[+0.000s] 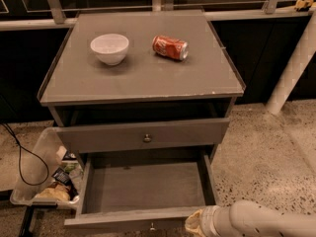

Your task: Close middle drawer

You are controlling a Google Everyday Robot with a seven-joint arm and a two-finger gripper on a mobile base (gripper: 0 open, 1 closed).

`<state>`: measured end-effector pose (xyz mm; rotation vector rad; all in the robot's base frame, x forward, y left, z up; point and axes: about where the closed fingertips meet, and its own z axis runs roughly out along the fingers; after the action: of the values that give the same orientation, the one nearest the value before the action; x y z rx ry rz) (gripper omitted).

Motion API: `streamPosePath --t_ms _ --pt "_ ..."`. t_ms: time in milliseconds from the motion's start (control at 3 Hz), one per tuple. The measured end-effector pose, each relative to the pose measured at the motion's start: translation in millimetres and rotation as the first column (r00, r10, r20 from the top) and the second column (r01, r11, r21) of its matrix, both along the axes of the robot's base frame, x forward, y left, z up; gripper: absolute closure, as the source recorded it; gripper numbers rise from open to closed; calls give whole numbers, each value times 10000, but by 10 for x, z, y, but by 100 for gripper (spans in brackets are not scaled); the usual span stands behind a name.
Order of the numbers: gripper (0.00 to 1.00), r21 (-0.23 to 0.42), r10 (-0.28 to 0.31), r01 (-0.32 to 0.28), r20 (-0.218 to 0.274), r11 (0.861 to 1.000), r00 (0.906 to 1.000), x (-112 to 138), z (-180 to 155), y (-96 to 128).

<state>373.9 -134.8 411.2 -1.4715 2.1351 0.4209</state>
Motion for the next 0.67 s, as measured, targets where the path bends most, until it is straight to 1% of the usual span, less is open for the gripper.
streamPosePath --t_ms 333,667 --pt "100 4 -13 13 -12 10000 10000 0 -9 -3" --pt "82 4 -12 12 -12 10000 10000 0 -9 -3"
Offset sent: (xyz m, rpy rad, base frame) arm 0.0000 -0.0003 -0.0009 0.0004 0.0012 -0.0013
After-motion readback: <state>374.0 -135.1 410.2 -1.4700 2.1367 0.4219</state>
